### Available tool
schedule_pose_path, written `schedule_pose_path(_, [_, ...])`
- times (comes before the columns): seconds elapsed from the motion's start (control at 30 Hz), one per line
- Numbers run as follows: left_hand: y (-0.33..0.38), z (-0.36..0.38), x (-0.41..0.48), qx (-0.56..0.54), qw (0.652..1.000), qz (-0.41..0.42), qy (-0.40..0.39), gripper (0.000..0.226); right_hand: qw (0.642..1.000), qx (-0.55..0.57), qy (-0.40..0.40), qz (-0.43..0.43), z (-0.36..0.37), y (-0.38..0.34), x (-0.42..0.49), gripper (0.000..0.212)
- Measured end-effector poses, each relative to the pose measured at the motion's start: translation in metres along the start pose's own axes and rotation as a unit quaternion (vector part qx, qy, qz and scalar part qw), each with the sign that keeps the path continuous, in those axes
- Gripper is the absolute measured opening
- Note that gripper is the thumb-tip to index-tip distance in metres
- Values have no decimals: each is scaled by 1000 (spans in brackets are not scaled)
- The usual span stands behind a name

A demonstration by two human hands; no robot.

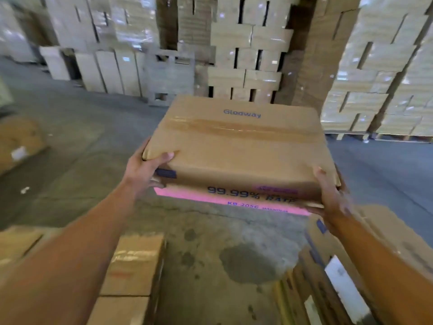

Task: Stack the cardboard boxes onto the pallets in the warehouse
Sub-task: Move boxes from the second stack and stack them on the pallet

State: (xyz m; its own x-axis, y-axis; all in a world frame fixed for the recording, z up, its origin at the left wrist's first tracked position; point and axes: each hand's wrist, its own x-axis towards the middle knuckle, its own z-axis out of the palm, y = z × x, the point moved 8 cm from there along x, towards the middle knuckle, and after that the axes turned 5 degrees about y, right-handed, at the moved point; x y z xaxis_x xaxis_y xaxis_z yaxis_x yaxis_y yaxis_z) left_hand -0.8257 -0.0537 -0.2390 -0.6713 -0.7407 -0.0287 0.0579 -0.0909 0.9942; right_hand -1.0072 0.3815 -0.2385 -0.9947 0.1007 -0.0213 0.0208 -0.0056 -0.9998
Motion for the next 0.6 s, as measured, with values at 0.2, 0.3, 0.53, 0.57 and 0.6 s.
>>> schedule_pose_path(0.2, [8, -142, -91, 31, 993, 4, 116, 85, 993, -1, -116, -3, 74, 20, -86, 44])
schedule_pose_path(0.3, [14, -206, -122, 28, 988, 5, 152, 80, 991, 9, -135, -6, 106, 29, -134, 43])
schedule_pose_path(0.53, [10, -366, -179, 48, 977, -3, 206, 91, 985, 11, -169, -31, 181, 74, -256, 39])
schedule_pose_path(0.57, [6, -386, -185, 56, 977, -9, 208, 89, 984, 3, -176, -35, 190, 82, -271, 39])
schedule_pose_path(0.6, [3, -404, -188, 58, 976, -14, 209, 86, 982, -1, -185, -32, 199, 91, -286, 41])
